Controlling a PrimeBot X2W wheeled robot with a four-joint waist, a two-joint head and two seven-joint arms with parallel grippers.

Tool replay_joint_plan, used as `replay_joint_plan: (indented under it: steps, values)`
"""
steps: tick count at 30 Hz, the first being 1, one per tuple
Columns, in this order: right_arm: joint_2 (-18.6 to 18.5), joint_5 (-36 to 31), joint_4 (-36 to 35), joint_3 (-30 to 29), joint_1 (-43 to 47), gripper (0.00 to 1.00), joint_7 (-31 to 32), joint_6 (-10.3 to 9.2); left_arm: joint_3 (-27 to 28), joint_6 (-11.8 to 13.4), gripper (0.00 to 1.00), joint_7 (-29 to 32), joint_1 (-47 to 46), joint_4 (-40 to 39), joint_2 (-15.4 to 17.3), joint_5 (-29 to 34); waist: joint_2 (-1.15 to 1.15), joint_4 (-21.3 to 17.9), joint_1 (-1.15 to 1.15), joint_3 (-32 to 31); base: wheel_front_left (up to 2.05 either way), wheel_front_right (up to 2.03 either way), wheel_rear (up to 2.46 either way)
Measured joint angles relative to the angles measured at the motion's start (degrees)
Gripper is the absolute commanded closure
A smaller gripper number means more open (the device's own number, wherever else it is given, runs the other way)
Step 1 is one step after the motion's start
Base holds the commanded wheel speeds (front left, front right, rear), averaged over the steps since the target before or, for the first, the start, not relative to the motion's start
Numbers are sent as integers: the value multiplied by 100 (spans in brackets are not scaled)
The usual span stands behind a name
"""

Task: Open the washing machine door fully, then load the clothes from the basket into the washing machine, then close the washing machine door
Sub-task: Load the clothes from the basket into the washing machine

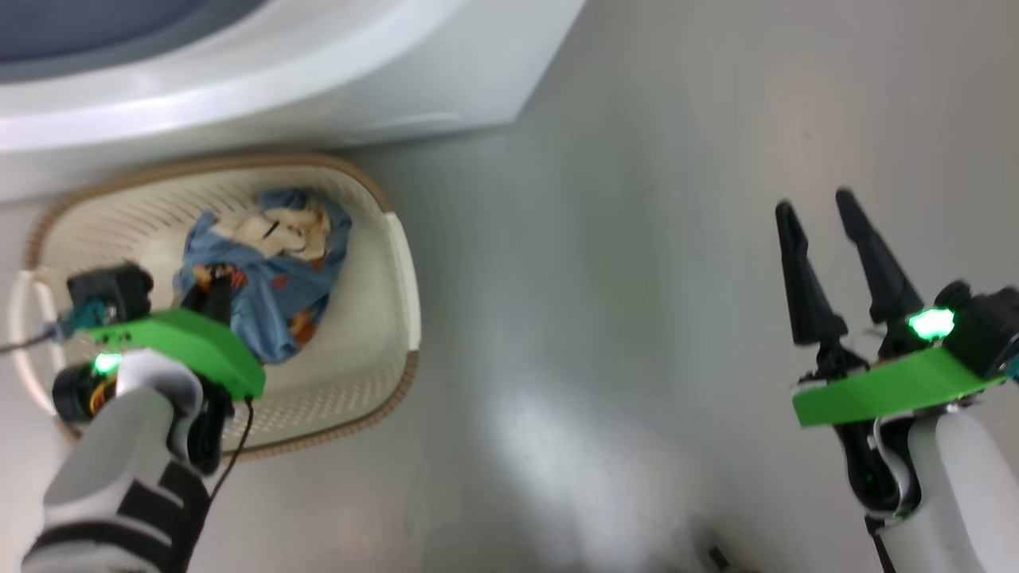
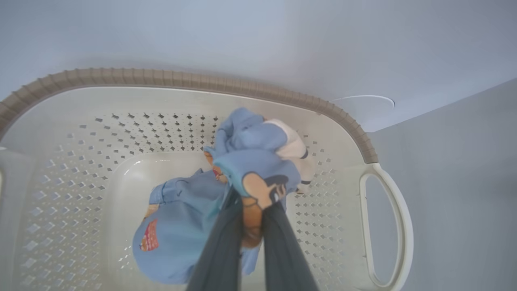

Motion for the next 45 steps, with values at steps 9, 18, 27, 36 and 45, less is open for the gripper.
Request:
replay_joint_plan:
  steps: [9,18,27,36,45]
  values:
    - [-75,10,243,-5,514,0,1,0,1314,0,100,-9,1039,-960,-60,1020,0,249,0,-900,0,0,0]
    - [-126,36,401,-62,1156,0,1,0,2394,0,100,-8,2215,-2206,-293,1883,0,452,0,-1930,0,0,0]
    - [-155,46,437,-270,1794,0,1,0,2926,0,100,-8,3442,-3459,-457,2412,0,520,0,-2732,0,0,0]
    - [-164,46,444,-433,2276,0,1,0,3368,0,100,-9,4576,-4668,-626,2776,0,525,0,-3226,0,0,0]
    - [-124,46,387,-510,2408,0,1,0,3521,0,100,-9,5021,-5159,-827,2900,0,471,0,-3269,0,0,0]
